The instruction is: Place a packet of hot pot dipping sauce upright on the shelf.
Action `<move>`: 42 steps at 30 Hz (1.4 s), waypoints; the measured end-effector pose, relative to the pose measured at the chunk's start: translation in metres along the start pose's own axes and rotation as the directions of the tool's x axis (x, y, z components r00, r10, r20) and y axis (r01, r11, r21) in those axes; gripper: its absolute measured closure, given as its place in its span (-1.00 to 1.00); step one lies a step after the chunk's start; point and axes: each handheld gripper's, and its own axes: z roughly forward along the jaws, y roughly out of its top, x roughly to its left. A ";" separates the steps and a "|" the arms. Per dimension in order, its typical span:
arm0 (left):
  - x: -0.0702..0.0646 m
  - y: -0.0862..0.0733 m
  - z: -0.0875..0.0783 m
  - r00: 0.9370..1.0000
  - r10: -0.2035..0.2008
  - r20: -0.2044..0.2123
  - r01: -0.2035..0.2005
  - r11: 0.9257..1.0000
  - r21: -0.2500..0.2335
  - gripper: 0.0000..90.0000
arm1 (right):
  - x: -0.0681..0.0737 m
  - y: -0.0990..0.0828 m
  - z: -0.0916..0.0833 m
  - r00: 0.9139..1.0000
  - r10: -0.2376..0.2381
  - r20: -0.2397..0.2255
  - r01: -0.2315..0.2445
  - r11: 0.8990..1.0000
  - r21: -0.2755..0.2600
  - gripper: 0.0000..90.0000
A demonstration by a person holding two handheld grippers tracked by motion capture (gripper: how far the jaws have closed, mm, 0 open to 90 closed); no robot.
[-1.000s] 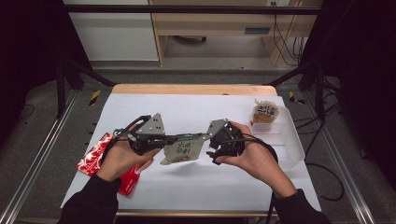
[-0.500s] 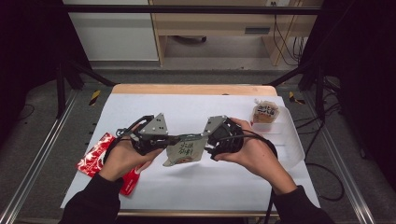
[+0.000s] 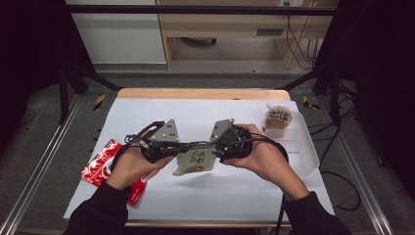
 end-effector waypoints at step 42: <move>0.008 -0.005 0.006 0.999 -0.046 -0.002 0.046 0.999 -0.008 1.00 | 0.005 0.006 0.014 0.999 -0.027 -0.019 0.027 1.000 0.010 1.00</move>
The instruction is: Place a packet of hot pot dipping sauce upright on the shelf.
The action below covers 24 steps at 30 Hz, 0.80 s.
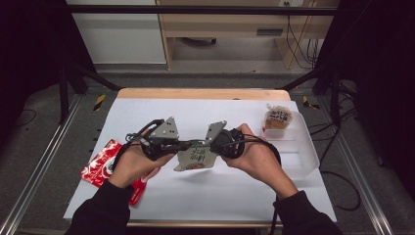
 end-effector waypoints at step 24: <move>-0.001 -0.007 -0.001 0.998 -0.042 -0.039 0.039 0.995 -0.089 -0.17 | -0.011 -0.003 -0.016 0.999 -0.010 0.042 0.008 0.999 0.051 1.00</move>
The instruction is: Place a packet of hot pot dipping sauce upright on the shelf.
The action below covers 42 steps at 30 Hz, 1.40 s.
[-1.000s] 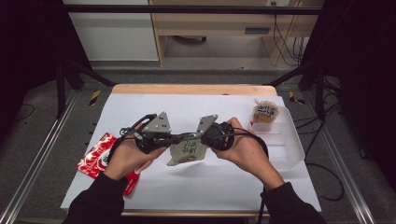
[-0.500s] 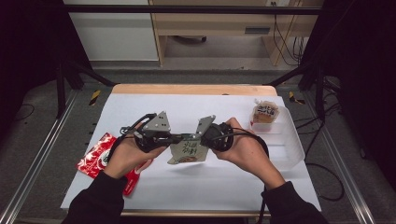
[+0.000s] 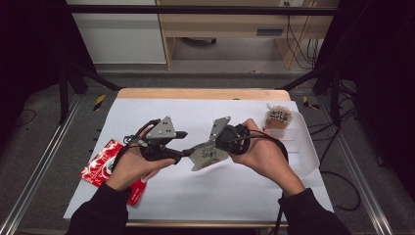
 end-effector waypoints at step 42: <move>-0.020 -0.124 0.011 0.958 -0.160 -0.238 0.180 0.982 0.063 -0.80 | -0.058 -0.051 -0.085 0.949 0.239 0.204 -0.243 0.970 -0.004 1.00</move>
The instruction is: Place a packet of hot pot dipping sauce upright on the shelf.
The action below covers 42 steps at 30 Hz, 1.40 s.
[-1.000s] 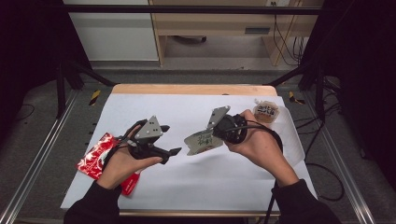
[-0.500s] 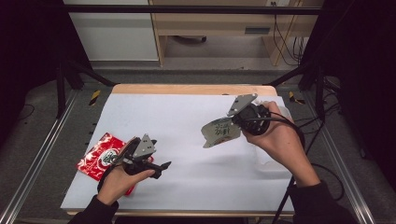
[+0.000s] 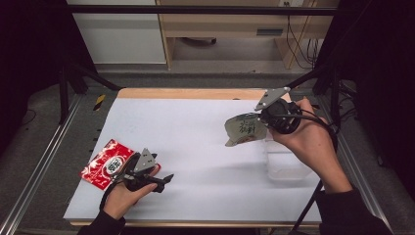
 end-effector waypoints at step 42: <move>0.002 -0.003 0.001 1.000 -0.007 0.003 0.007 1.000 -0.002 -0.79 | -0.084 -0.085 0.041 0.966 0.240 0.090 -0.251 0.958 0.136 1.00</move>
